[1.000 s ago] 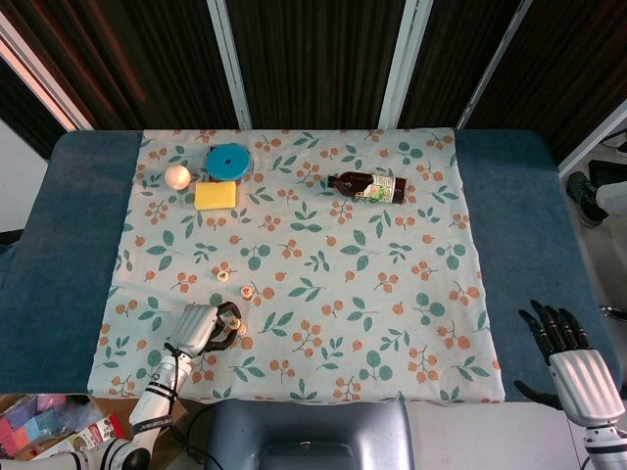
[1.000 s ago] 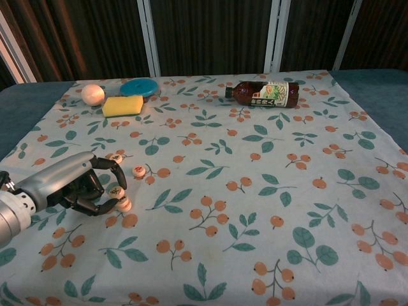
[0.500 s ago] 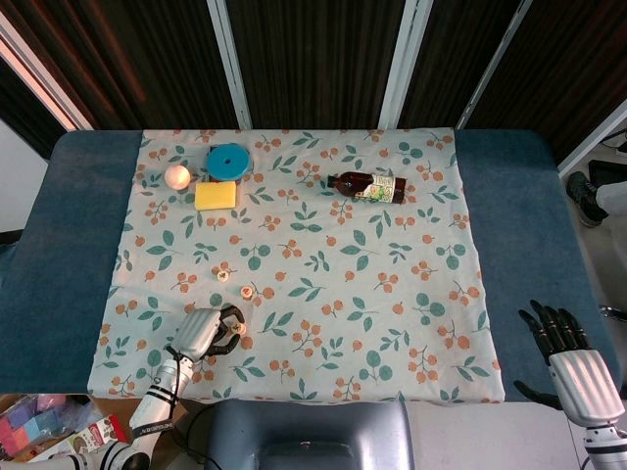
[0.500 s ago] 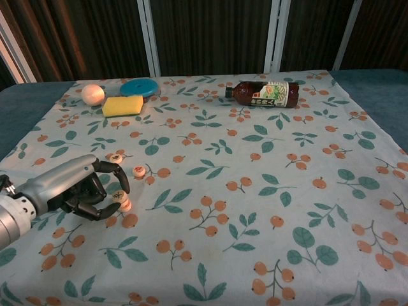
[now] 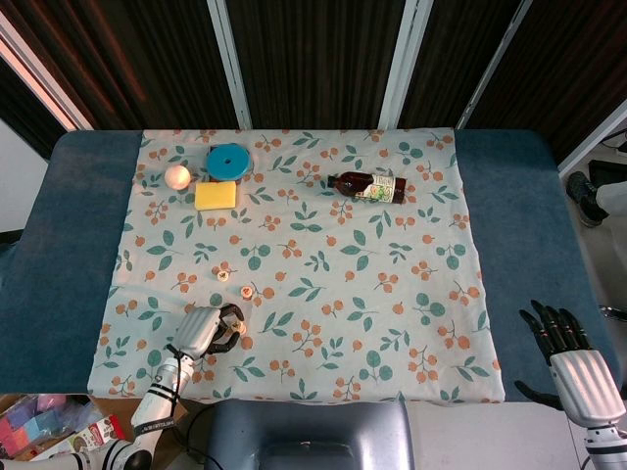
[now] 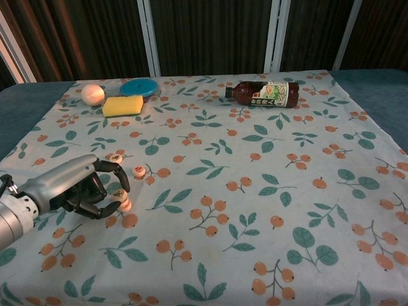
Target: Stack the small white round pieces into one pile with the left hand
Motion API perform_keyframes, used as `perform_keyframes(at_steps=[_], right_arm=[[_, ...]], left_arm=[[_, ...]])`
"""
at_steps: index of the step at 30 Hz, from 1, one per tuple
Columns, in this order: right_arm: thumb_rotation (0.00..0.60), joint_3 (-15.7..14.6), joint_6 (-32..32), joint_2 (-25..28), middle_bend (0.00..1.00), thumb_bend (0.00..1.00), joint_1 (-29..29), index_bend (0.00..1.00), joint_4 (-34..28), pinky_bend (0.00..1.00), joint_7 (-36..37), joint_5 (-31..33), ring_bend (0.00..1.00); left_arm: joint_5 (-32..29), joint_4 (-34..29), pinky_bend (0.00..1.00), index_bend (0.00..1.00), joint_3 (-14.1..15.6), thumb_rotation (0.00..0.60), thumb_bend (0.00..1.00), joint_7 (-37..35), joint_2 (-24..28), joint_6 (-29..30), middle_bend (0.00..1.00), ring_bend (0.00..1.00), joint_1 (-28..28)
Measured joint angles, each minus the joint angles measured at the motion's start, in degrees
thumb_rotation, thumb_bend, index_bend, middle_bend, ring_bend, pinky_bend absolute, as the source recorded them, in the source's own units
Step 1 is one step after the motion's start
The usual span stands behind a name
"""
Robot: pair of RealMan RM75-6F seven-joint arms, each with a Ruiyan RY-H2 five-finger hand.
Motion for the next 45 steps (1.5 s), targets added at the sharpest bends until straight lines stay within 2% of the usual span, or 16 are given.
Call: perform_keyframes(at_steps=[7, 14, 22, 26, 33, 45], right_arm=[[0.6, 0.02, 0.0, -0.06, 0.0, 0.07, -0.01, 0.0, -0.06, 0.0, -0.19, 0.02, 0.0], [0.6, 0.05, 0.28, 0.09, 0.0, 0.07, -0.1, 0.0, 0.04, 0.0, 0.28, -0.01, 0.0], [0.6, -0.01, 0.22, 0.14, 0.0, 0.07, -0.09, 0.0, 0.07, 0.0, 0.18, -0.08, 0.0], [0.6, -0.05, 0.03, -0.01, 0.0, 0.07, -0.06, 0.0, 0.03, 0.0, -0.24, -0.12, 0.0], [0.6, 0.08, -0.6, -0.07, 0.0, 0.07, 0.15, 0.0, -0.13, 0.0, -0.59, 0.42, 0.0], [0.6, 0.23, -0.4, 0.24, 0.0, 0.07, 0.09, 0.0, -0.21, 0.0, -0.03, 0.75, 0.0]], left_arm=[[0.35, -0.01, 1.0, 0.33, 0.13, 0.6, 0.41, -0.34, 0.23, -0.1, 1.0, 1.0, -0.03], [1.39, -1.73, 1.0, 0.32, -0.15, 0.6, 0.4, -1.7, 1.44, 0.73, 1.0, 1.0, 0.07], [-0.86, -2.5, 1.0, 0.36, -5.7, 0.6, 0.41, -5.13, 2.86, 1.86, 1.0, 1.0, -0.95], [-4.68, 1.18, 1.0, 0.36, -7.51, 0.6, 0.41, -3.82, 1.68, -0.23, 1.0, 1.0, -2.62], [-11.54, 11.46, 1.0, 0.36, -10.03, 0.6, 0.4, -0.34, -3.34, -5.64, 1.0, 1.0, -6.79], [-14.44, 20.67, 1.0, 0.36, -11.17, 0.6, 0.4, 1.24, -8.66, -8.19, 1.0, 1.0, -9.95]])
